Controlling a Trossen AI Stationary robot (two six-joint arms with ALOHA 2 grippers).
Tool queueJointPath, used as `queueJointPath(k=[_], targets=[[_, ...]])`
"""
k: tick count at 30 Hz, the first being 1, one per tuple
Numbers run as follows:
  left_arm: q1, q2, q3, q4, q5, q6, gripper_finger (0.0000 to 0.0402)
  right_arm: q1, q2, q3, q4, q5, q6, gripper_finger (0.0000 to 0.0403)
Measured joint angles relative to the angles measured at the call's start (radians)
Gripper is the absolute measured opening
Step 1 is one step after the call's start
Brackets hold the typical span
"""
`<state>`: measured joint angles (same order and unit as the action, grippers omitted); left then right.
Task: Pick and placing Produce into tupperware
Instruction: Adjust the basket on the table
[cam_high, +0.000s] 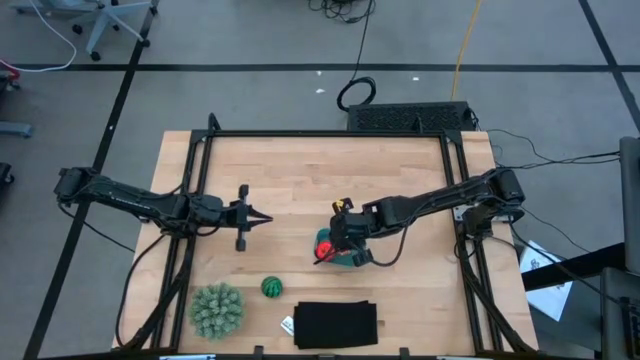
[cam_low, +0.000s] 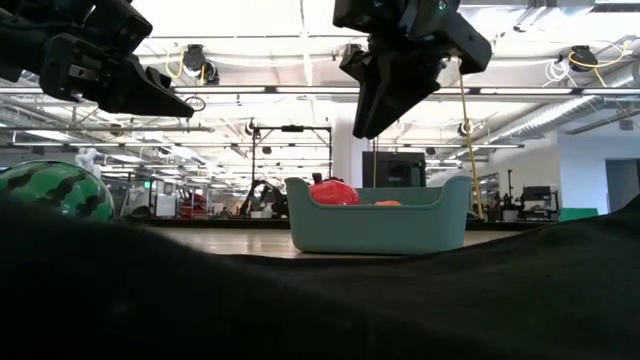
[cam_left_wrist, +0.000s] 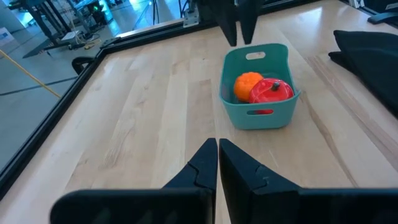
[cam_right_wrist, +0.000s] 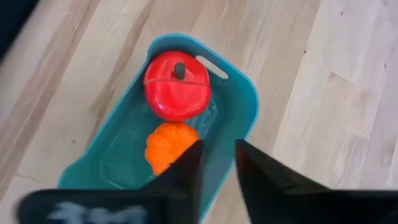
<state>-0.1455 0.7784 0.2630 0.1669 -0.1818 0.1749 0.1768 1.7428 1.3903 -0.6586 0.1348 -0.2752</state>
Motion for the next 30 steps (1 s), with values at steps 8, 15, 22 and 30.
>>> queueJointPath(k=[8,15,22,30], targets=[[0.0,0.0,0.0,-0.003,0.0,0.0,0.0021,0.0,0.0,0.0,-0.003,-0.004,-0.002,0.0013],[0.0,0.0,0.0,-0.007,0.0,0.0,0.0021,0.0,0.0,0.0,-0.004,-0.005,-0.002,0.0002],[0.0,0.0,0.0,-0.007,0.0,0.0,0.0021,-0.039,0.006,0.0,0.057,-0.005,0.004,0.0],[0.0,0.0,0.0,-0.009,0.0,0.0,0.0021,-0.092,0.061,-0.002,0.118,-0.055,-0.034,0.0]])
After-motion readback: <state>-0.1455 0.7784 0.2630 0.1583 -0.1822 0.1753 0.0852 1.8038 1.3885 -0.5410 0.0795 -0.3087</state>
